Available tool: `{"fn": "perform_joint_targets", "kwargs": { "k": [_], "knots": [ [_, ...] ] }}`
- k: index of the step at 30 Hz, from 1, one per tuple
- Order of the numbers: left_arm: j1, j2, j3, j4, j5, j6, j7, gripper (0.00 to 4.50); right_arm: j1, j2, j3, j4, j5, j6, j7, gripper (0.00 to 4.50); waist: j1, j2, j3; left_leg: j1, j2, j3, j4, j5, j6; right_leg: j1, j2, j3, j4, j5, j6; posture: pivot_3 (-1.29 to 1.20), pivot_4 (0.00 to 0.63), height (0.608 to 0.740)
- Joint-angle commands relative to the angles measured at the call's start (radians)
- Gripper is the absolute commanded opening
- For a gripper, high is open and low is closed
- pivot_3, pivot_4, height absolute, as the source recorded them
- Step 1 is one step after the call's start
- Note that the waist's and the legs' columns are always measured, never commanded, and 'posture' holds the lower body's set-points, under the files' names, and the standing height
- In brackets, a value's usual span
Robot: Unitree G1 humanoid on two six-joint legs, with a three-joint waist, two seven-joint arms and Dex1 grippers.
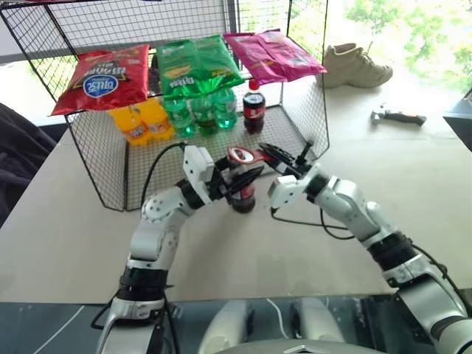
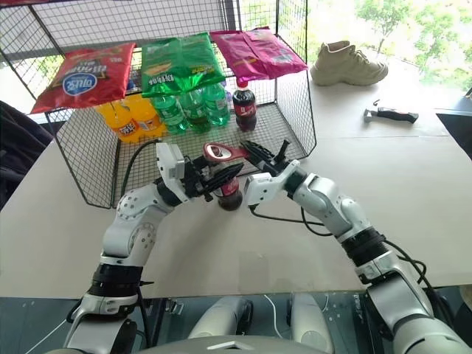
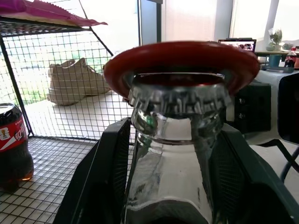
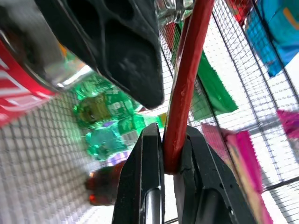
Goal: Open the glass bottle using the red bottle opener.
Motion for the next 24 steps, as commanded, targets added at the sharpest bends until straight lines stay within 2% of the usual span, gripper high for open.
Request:
{"fn": "perform_joint_targets", "kwargs": {
  "k": [1,7,24],
  "knots": [
    [-0.007,-0.009,-0.02,0.032,0.021,0.003,0.014,1.99,-0.052,-0.03,0.012,0.018,-0.09,-0.051,-0.082,0.0,0.002,0.0,0.0,0.0,0.0,0.0,0.0,0.0,0.0,0.0,0.0,0.0,0.0,0.0,0.0,0.0,0.15,0.732],
    [-0.008,-0.01,-0.02,0.033,0.023,-0.001,0.016,1.99,-0.102,-0.049,-0.012,0.034,-0.119,-0.062,-0.16,0.0,0.004,0.0,0.0,-0.002,0.0,0.0,0.0,0.0,0.0,0.0,0.0,0.0,-0.001,0.0,0.0,0.0,0.15,0.732],
    [-0.005,-0.012,-0.028,0.036,0.021,0.003,0.014,1.99,-0.137,-0.103,-0.039,0.04,-0.134,-0.08,-0.187,0.0,0.009,0.0,0.001,-0.003,0.0,-0.001,0.0,0.0,0.0,-0.001,0.0,-0.001,-0.002,0.0,0.0,0.0,0.15,0.732]
  ]
}}
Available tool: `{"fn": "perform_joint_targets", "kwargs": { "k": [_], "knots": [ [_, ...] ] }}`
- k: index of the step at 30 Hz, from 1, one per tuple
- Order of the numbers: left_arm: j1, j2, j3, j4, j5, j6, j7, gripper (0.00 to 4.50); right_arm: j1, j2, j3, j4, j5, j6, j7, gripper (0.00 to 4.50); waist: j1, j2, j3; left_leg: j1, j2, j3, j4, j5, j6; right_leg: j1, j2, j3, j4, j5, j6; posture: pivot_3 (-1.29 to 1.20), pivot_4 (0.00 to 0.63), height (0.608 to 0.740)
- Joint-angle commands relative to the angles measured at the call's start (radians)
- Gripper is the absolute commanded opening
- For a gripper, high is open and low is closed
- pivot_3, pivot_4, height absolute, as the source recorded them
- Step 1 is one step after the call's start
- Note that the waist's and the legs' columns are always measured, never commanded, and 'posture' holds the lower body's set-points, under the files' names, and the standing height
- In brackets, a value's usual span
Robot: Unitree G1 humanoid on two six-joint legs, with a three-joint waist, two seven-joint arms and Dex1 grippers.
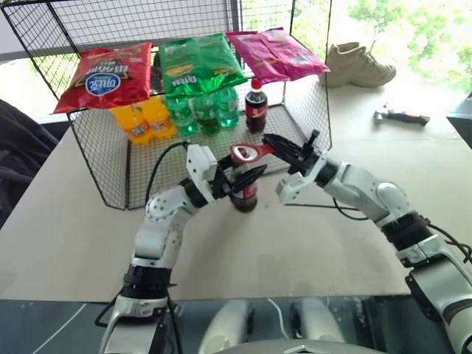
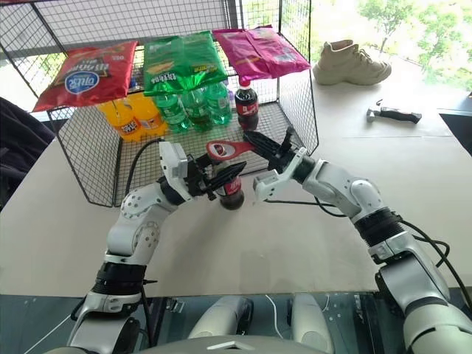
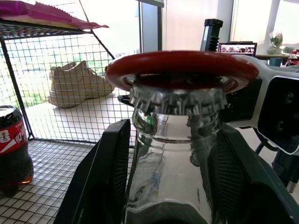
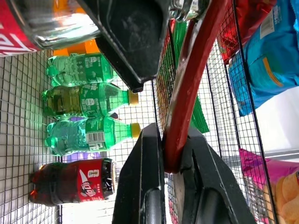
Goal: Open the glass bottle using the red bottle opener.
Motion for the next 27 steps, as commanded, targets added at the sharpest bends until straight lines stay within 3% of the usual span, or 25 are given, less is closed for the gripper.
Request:
{"fn": "perform_joint_targets", "kwargs": {
  "k": [1,27],
  "knots": [
    [0.009,0.002,-0.019,0.026,0.019,0.016,0.01,1.99,-0.059,-0.035,-0.052,-0.021,-0.001,-0.001,-0.042,0.0,0.001,0.0,0.0,0.0,0.0,0.0,0.0,0.0,0.0,0.0,0.0,0.0,0.0,0.0,0.0,0.0,0.15,0.732],
    [0.015,-0.001,-0.032,0.046,0.015,0.011,0.008,1.99,-0.142,-0.108,-0.074,0.053,-0.085,-0.028,-0.175,0.0,0.018,0.0,0.002,-0.002,0.0,0.0,0.0,0.0,0.0,-0.001,0.0,0.0,-0.001,0.0,0.0,0.0,0.15,0.732]
  ]
}}
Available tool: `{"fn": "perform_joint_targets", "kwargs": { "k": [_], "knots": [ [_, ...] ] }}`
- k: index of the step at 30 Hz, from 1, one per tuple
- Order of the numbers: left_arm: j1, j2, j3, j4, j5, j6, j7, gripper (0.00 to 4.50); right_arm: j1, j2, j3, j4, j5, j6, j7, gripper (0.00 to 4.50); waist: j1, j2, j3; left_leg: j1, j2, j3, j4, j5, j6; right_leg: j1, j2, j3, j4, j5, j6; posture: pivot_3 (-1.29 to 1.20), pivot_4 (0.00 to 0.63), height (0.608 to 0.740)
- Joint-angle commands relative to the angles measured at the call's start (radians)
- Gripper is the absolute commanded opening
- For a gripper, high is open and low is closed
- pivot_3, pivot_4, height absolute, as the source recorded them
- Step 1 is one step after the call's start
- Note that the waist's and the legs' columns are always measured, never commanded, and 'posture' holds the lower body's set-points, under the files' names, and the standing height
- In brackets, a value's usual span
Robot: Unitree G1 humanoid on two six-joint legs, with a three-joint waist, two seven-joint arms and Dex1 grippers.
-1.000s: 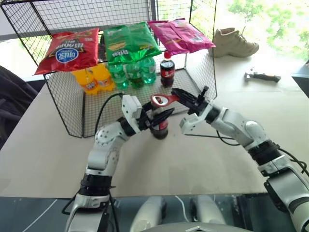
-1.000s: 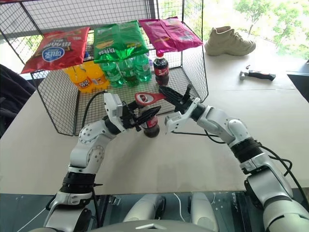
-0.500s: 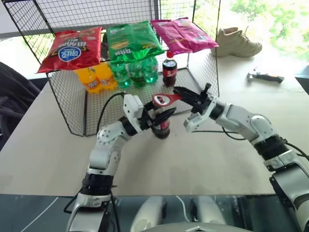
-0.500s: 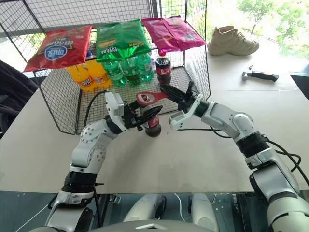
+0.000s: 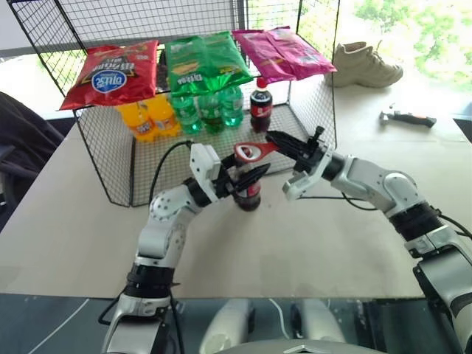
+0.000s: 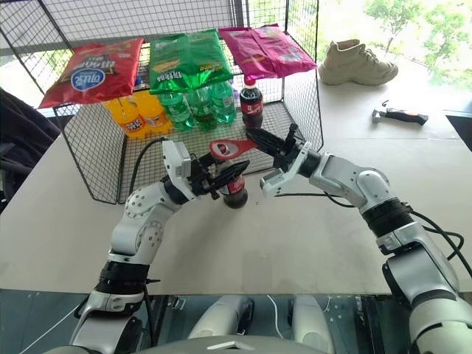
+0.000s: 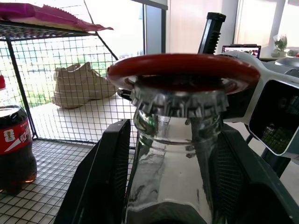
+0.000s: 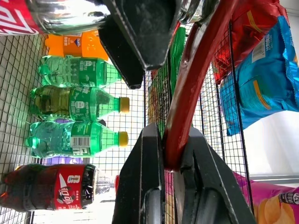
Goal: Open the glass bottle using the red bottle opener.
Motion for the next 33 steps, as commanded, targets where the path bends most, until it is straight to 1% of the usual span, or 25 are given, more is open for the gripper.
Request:
{"fn": "perform_joint_targets", "kwargs": {
  "k": [1,22,33],
  "knots": [
    [0.025,0.008,-0.013,0.046,0.015,0.014,-0.008,1.99,-0.079,-0.054,-0.087,-0.001,0.018,0.037,-0.063,0.0,0.0,0.0,0.0,0.0,0.0,0.0,0.0,0.0,0.0,0.0,0.0,0.0,0.0,0.0,0.0,0.0,0.15,0.732],
    [0.03,0.007,-0.03,0.074,0.011,0.012,-0.017,1.99,-0.129,-0.078,-0.11,0.015,0.014,0.041,-0.112,0.0,0.001,-0.001,0.003,-0.001,0.0,0.0,0.0,0.0,0.0,-0.001,0.0,-0.001,-0.001,0.0,0.0,0.0,0.15,0.732],
    [0.022,0.002,-0.036,0.095,0.011,0.008,-0.02,1.99,-0.136,-0.07,-0.128,0.028,0.044,0.046,-0.123,0.0,0.001,-0.002,0.004,-0.001,0.0,0.0,0.0,0.0,0.0,-0.001,0.0,-0.001,-0.001,0.0,0.0,0.0,0.15,0.732]
  ]
}}
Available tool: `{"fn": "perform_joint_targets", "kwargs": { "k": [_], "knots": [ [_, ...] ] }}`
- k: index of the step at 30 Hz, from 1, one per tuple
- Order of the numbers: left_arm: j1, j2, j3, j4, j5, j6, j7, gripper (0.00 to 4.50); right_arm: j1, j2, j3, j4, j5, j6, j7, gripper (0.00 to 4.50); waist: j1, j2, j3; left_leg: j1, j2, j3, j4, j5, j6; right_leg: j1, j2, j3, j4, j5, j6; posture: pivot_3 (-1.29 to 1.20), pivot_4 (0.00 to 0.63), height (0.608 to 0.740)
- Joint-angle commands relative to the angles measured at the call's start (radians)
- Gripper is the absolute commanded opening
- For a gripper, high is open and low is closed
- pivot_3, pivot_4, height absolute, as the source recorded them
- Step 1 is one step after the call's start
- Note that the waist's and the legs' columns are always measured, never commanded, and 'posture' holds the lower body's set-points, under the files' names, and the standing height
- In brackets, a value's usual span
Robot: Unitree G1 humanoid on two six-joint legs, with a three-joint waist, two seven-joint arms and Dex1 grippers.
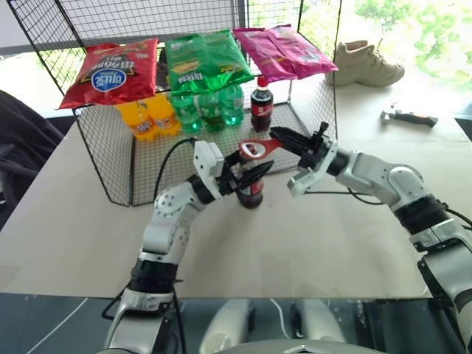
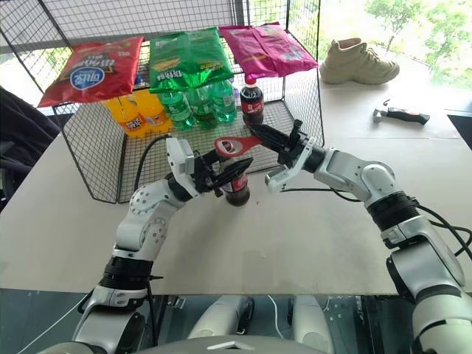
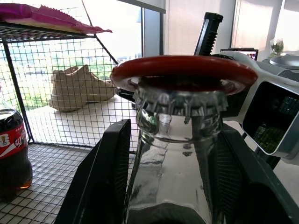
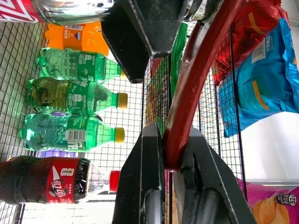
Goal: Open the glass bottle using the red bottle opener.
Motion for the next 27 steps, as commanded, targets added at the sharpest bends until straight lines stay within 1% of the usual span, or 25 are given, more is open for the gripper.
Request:
{"fn": "perform_joint_targets", "kwargs": {
  "k": [1,14,24,27],
  "knots": [
    [0.04,0.01,-0.021,0.057,0.021,0.026,-0.019,1.99,-0.1,-0.043,-0.138,-0.01,0.072,0.064,-0.073,0.0,0.0,0.0,0.0,0.0,0.0,0.0,0.0,0.0,0.0,0.0,0.0,0.0,0.0,0.0,0.0,0.0,0.15,0.732],
    [0.041,0.006,-0.022,0.068,0.021,0.026,-0.017,1.99,-0.103,-0.025,-0.156,0.009,0.133,0.05,-0.084,0.0,-0.001,0.0,0.0,0.0,0.0,0.0,-0.001,0.0,0.0,0.0,0.0,0.0,-0.001,0.0,0.0,0.0,0.15,0.732],
    [0.041,0.003,-0.024,0.071,0.023,0.028,-0.015,1.99,-0.085,0.001,-0.151,0.048,0.222,0.026,-0.027,0.0,-0.001,0.0,0.001,-0.001,0.0,0.0,-0.001,0.0,0.0,-0.001,0.0,0.0,-0.002,0.0,0.0,0.0,0.15,0.732],
    [0.041,0.002,-0.024,0.074,0.023,0.027,-0.015,1.99,-0.082,0.018,-0.151,0.076,0.284,0.008,0.013,0.0,-0.002,0.0,0.001,-0.001,0.0,0.0,-0.001,0.0,0.0,-0.001,0.0,0.0,-0.002,0.0,0.0,0.0,0.15,0.732]
  ]
}}
